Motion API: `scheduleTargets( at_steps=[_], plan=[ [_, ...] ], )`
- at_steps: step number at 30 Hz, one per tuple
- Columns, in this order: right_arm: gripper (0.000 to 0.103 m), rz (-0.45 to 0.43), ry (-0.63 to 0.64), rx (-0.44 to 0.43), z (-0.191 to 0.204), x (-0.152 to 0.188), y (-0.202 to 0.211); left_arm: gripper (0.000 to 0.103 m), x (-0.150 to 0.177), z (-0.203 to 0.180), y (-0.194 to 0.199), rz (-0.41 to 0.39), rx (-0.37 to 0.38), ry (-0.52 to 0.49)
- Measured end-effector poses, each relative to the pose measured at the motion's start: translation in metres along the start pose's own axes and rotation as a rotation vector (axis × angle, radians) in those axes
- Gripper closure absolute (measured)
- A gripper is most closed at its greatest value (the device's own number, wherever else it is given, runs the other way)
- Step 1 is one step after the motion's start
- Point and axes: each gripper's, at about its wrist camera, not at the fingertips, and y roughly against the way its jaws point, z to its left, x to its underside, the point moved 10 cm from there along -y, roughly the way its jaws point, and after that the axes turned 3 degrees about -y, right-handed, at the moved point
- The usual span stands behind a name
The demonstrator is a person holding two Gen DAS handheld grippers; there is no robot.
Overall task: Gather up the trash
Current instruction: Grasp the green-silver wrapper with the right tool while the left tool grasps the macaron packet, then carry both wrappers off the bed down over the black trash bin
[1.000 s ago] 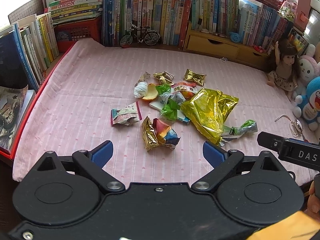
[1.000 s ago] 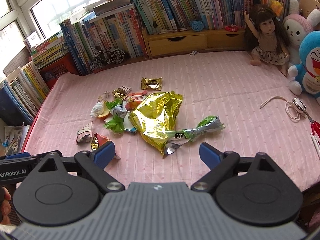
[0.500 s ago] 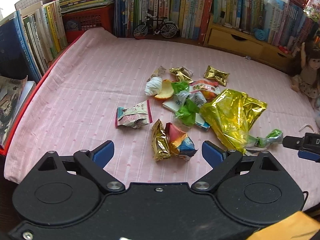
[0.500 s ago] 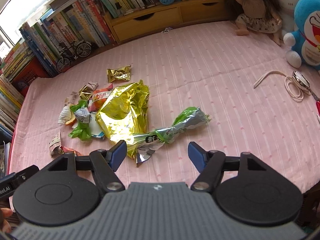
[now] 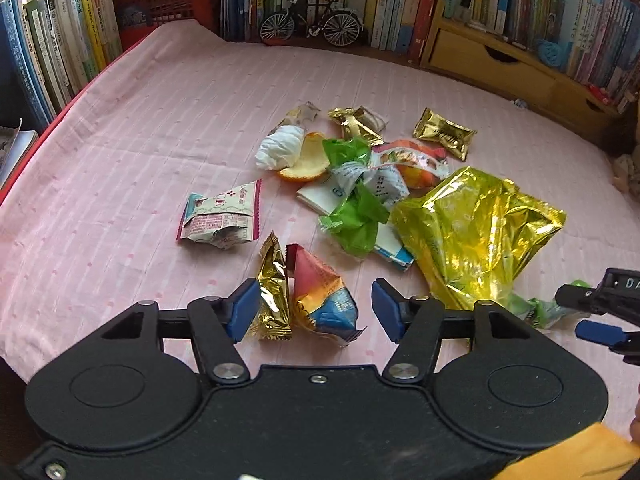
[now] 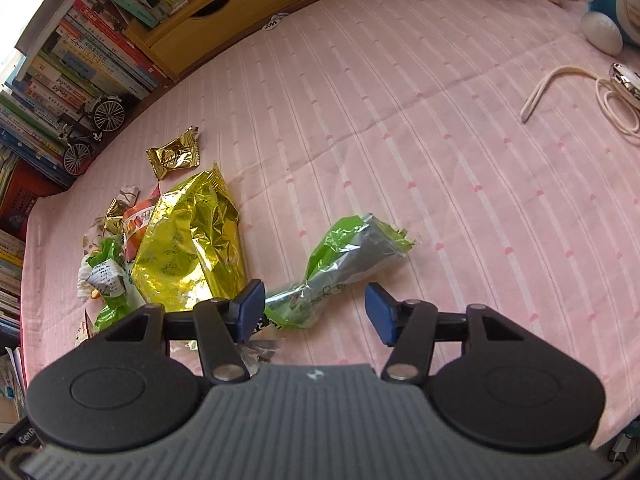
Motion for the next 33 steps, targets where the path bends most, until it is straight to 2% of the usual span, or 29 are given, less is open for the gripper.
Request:
scheduleTargets(
  at_steps=[4,7,8,9,11,13,15,19,23,24,26,33],
  plan=[
    [0.034,0.035,0.021,0.006,0.003,-0.001,-0.015,0.052,0.004,-0.001,-0.018,0.043,-0.005,0.043],
    [0.035,0.047,0.044,0.009,0.004,0.0,-0.024,0.057,0.003,-0.007,-0.024,0.048,-0.002,0.044],
    [0.039,0.051,0.045,0.007,0.004,0.0,-0.025,0.057,0.001,-0.011,-0.024,0.036,0.0,0.031],
    [0.049,0.058,0.045,0.005,0.004,0.0,-0.026,0.057,-0.001,-0.016,-0.023,0.022,-0.002,0.009],
    [0.06,0.067,0.052,0.014,0.003,-0.001,-0.025,0.056,-0.003,-0.025,-0.021,0.0,-0.012,-0.041],
    [0.064,0.077,0.061,0.005,0.003,0.0,-0.023,0.053,-0.002,-0.033,-0.025,0.01,-0.025,-0.077],
    [0.07,0.085,0.072,-0.011,0.003,0.002,-0.018,0.053,0.003,-0.034,-0.033,0.043,-0.035,-0.071],
    [0.072,0.09,0.103,-0.037,0.007,0.01,-0.007,0.05,0.008,-0.037,-0.049,0.099,-0.032,-0.045],
    [0.074,0.093,0.126,-0.052,0.01,0.018,0.0,0.046,0.006,-0.043,-0.055,0.1,-0.008,-0.014],
    [0.074,0.094,0.128,-0.055,0.01,0.02,0.0,0.048,0.005,-0.045,-0.056,0.097,-0.005,-0.015],
    [0.074,0.095,0.13,-0.065,0.011,0.023,0.003,0.061,0.006,-0.048,-0.056,0.096,0.002,-0.03],
    [0.075,0.064,0.137,-0.085,0.013,0.024,0.016,0.069,0.007,-0.05,-0.032,0.031,0.01,-0.082]
  ],
)
